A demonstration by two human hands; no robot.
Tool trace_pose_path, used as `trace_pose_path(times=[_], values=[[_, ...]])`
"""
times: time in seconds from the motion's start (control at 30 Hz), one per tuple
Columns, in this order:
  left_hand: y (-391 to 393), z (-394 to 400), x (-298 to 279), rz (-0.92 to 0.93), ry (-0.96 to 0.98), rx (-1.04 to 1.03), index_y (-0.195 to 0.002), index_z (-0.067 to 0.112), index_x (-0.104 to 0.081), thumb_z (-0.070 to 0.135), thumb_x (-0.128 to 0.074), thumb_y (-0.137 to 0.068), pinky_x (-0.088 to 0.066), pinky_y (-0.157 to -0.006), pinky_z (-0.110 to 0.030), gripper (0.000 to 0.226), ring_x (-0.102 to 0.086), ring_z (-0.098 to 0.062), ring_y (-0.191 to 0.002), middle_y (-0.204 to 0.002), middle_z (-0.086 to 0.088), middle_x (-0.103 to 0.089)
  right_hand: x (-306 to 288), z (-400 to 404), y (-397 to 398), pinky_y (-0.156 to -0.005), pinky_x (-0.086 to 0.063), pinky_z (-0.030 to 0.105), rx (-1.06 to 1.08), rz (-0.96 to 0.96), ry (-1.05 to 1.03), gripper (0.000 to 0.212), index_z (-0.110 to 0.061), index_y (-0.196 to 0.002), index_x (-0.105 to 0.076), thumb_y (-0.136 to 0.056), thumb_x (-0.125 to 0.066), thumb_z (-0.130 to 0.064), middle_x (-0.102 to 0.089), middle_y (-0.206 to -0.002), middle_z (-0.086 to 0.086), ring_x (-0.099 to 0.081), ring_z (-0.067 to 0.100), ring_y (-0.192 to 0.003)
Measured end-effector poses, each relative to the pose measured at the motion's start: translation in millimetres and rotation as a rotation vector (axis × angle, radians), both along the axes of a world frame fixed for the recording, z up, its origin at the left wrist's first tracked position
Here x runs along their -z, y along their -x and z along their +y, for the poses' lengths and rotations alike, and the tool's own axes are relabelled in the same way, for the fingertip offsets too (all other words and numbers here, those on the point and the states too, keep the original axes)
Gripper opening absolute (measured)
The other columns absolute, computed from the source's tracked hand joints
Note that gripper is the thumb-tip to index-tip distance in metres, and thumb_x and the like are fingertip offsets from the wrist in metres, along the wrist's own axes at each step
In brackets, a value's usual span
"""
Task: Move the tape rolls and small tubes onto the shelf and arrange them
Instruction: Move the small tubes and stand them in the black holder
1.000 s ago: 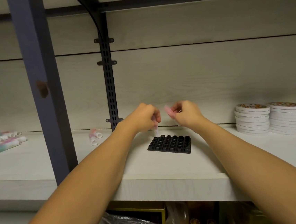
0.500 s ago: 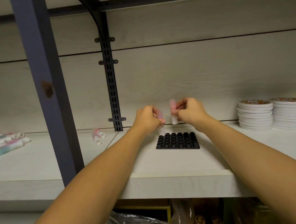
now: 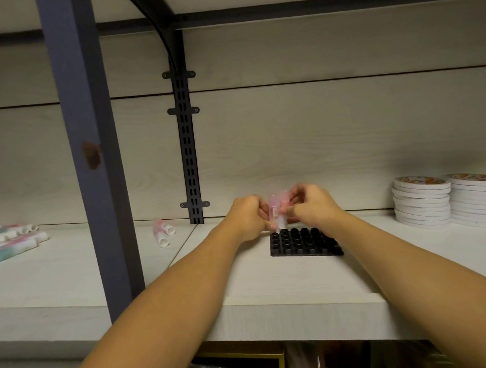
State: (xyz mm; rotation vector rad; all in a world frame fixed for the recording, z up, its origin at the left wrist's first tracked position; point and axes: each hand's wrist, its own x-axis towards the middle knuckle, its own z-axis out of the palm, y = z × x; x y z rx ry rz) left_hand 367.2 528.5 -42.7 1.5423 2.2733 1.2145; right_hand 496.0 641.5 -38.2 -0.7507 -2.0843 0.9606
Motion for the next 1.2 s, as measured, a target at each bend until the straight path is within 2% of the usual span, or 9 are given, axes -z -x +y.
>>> trace_pose_path(times=[0.1,0.2,0.33,0.5,0.73,0.87,1.0,1.07,1.2], values=[[7,-1,1,-0.003,0.000,-0.004,-0.100,0.011,-0.064,-0.007,-0.074,-0.081,-0.057,-0.091,-0.037,0.028,-0.071,-0.024,-0.095,-0.097,-0.010,-0.072,-1,-4,-4,-0.061,-0.055,0.020,-0.009,-0.004,-0.044,0.026,-0.020,-0.086,-0.059,-0.081,-0.078,-0.003,-0.064,-0.080,0.001,-0.065,0.010,-0.069],[10,1,3,0.157,0.049,-0.039,-0.101,0.016,-0.065,0.000,-0.059,-0.090,-0.055,-0.092,-0.033,0.021,-0.067,-0.023,-0.099,-0.107,-0.009,-0.070,0,-5,-5,-0.057,-0.049,0.013,-0.023,-0.008,-0.092,0.027,-0.020,-0.087,-0.058,-0.082,-0.077,-0.003,-0.064,-0.079,0.000,-0.062,0.006,-0.065],[13,0,4,0.262,0.103,-0.117,-0.109,0.015,-0.064,0.002,-0.050,-0.092,-0.046,-0.081,-0.026,0.026,-0.060,-0.025,-0.105,-0.118,-0.011,-0.063,1,-4,-6,-0.068,-0.057,0.023,-0.042,-0.020,-0.120,0.026,-0.019,-0.087,-0.059,-0.081,-0.079,-0.003,-0.065,-0.080,0.001,-0.064,0.009,-0.068],[12,-4,2,0.294,0.158,-0.166,-0.116,0.012,-0.061,0.001,-0.045,-0.092,-0.054,-0.091,-0.038,0.031,-0.059,-0.029,-0.103,-0.124,-0.011,-0.053,2,0,-8,-0.077,-0.062,0.041,-0.047,-0.025,-0.100,0.025,-0.016,-0.088,-0.062,-0.079,-0.080,-0.002,-0.067,-0.080,0.005,-0.070,0.016,-0.070],[5,-11,1,0.355,0.209,-0.175,-0.118,0.005,-0.059,0.000,-0.046,-0.091,-0.055,-0.090,-0.045,0.030,-0.061,-0.032,-0.099,-0.120,-0.015,-0.051,2,-6,-10,-0.079,-0.060,0.035,-0.029,-0.163,-0.293,0.022,-0.020,-0.089,-0.060,-0.082,-0.079,-0.011,-0.067,-0.082,0.001,-0.067,0.017,-0.076],[3,-12,1,0.366,0.215,-0.184,-0.122,0.006,-0.057,0.001,-0.047,-0.093,-0.055,-0.086,-0.042,0.030,-0.059,-0.031,-0.098,-0.121,-0.014,-0.051,0,-4,-7,-0.076,-0.061,0.038,-0.023,-0.162,-0.247,0.024,-0.019,-0.086,-0.061,-0.079,-0.081,-0.008,-0.066,-0.081,0.002,-0.068,0.019,-0.074],[1,-11,2,0.402,0.222,-0.190,-0.123,0.008,-0.056,0.002,-0.048,-0.093,-0.051,-0.079,-0.038,0.031,-0.056,-0.030,-0.095,-0.121,-0.014,-0.053,-1,-8,-7,-0.075,-0.059,0.030,0.003,-0.166,-0.246,0.021,-0.016,-0.086,-0.062,-0.080,-0.080,-0.008,-0.067,-0.080,0.002,-0.068,0.022,-0.075],[-2,-11,2,0.410,0.227,-0.187,-0.124,0.009,-0.055,0.003,-0.049,-0.093,-0.051,-0.080,-0.038,0.032,-0.058,-0.032,-0.102,-0.121,-0.014,-0.054,-1,-12,-6,-0.078,-0.060,0.035,0.005,-0.155,-0.232,0.022,-0.017,-0.086,-0.062,-0.079,-0.080,-0.007,-0.068,-0.082,0.004,-0.071,0.027,-0.080],[-7,-20,-2,0.429,0.252,-0.177,-0.124,0.011,-0.058,0.007,-0.050,-0.093,-0.053,-0.082,-0.038,0.032,-0.059,-0.031,-0.104,-0.122,-0.011,-0.055,-4,-20,-12,-0.081,-0.057,0.030,0.026,-0.178,-0.256,0.025,-0.016,-0.095,-0.064,-0.079,-0.084,-0.019,-0.069,-0.088,0.002,-0.069,0.021,-0.084]])
